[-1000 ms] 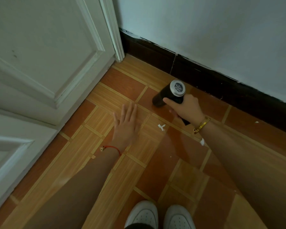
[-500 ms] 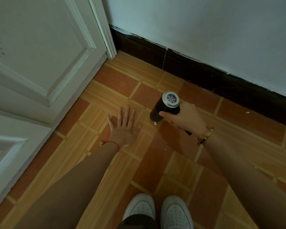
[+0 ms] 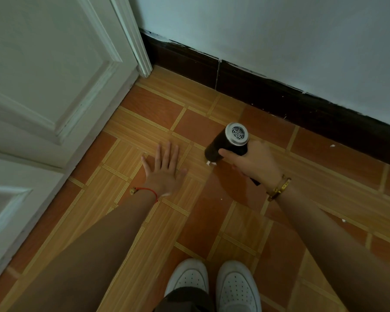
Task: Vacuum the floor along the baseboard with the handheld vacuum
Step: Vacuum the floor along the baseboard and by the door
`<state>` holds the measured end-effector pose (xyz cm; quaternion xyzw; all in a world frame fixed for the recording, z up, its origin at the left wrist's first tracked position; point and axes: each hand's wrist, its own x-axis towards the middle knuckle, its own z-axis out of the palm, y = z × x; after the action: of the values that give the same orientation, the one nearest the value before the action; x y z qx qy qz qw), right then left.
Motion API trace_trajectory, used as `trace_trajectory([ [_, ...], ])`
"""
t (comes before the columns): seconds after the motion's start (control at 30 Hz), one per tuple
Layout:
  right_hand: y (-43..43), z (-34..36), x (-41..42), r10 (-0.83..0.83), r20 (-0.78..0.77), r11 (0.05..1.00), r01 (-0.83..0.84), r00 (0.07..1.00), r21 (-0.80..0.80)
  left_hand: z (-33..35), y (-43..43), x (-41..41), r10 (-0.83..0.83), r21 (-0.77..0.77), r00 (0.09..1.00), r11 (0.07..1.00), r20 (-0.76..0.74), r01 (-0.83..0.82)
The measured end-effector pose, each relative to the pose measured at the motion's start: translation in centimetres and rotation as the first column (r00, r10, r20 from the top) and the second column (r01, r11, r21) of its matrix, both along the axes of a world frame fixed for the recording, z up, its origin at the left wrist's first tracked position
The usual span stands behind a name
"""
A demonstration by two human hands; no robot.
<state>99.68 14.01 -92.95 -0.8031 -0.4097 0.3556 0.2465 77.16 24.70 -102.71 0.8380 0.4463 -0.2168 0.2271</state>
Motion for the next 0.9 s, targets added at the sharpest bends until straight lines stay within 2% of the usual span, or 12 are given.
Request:
trace_trajectory([
  [0.1, -0.1, 0.2, 0.3, -0.15, -0.252, 0.988, 0.156, 0.956, 0.002, 0.0, 0.1, -0.1, 0.001, 0.0, 1.0, 1.0, -0.001, -0.001],
  [0.13, -0.2, 0.3, 0.4, -0.17, -0.284, 0.984, 0.177, 0.944, -0.001, 0.0, 0.1, -0.1, 0.001, -0.002, 1.0, 1.0, -0.002, -0.001],
  [0.27, -0.4, 0.0, 0.8, -0.061, -0.054, 0.998, 0.062, 0.997, 0.015, -0.1, 0.1, -0.1, -0.005, -0.002, 1.0, 1.0, -0.007, 0.004],
  [0.5, -0.5, -0.5, 0.6, 0.039, 0.099, 0.999, -0.04, 0.994, 0.006, -0.4, 0.3, -0.1, -0.002, -0.005, 1.0, 1.0, 0.0, 0.002],
  [0.6, -0.2, -0.6, 0.3, 0.066, 0.026, 0.998, -0.065, 0.998, -0.012, -0.3, 0.2, -0.4, -0.006, 0.02, 0.999, 1.0, 0.04, 0.005],
  [0.73, 0.5, -0.9, -1.4, 0.062, 0.069, 0.996, -0.067, 0.996, 0.066, -0.1, -0.7, -1.4, 0.026, 0.146, 0.983, 0.988, 0.183, -0.053],
  [0.8, 1.2, -1.1, -2.4, 0.105, 0.031, 0.991, -0.107, 0.994, 0.085, 0.0, -0.7, -2.4, 0.067, 0.183, 0.979, 0.978, 0.192, -0.103],
  [0.9, 2.1, -1.3, -4.1, 0.146, 0.018, 0.978, -0.147, 0.989, 0.148, 0.0, -0.3, -4.0, 0.064, 0.173, 0.985, 0.981, 0.161, -0.092],
])
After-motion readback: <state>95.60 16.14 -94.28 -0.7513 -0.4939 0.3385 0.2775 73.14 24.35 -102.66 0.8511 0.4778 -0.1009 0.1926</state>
